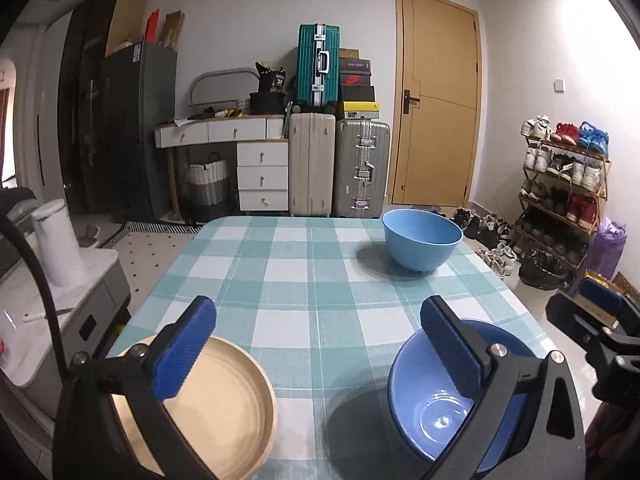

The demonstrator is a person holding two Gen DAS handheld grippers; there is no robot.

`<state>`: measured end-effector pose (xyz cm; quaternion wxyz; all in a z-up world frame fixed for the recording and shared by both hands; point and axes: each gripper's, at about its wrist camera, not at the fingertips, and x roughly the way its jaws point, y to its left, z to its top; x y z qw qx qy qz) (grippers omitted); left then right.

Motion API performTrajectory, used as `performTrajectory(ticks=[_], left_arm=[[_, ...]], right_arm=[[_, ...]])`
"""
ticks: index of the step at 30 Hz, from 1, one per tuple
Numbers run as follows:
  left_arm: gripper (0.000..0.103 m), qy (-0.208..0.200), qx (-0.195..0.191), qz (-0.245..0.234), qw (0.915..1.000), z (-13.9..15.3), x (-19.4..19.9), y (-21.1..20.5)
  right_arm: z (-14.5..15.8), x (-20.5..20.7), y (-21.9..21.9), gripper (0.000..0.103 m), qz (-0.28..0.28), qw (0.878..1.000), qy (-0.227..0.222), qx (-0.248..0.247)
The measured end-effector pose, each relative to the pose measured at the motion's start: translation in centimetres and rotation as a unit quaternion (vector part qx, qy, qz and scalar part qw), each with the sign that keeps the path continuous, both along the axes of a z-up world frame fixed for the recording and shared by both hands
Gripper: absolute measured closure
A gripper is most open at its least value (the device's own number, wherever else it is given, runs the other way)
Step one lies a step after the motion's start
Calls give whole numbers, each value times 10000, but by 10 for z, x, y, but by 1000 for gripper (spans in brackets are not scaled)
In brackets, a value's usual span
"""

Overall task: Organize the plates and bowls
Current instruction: 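Withdraw both grippers from the nested blue bowls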

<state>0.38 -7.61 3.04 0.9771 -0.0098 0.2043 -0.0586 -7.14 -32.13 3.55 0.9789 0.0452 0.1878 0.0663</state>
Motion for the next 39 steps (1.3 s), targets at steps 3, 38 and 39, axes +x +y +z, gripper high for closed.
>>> performTrajectory(ticks=[3, 38, 39], left_arm=[[0, -59, 143, 11, 9999, -1, -4, -6], [0, 773, -369, 184, 9962, -16, 10, 25], [0, 953, -393, 181, 9945, -19, 14, 26]], right_arm=[[0, -2, 1, 1, 12, 10000, 21, -46], [-13, 13, -44, 1, -71, 9896, 610, 1301], [-15, 15, -48, 1, -57, 9876, 636, 1431]])
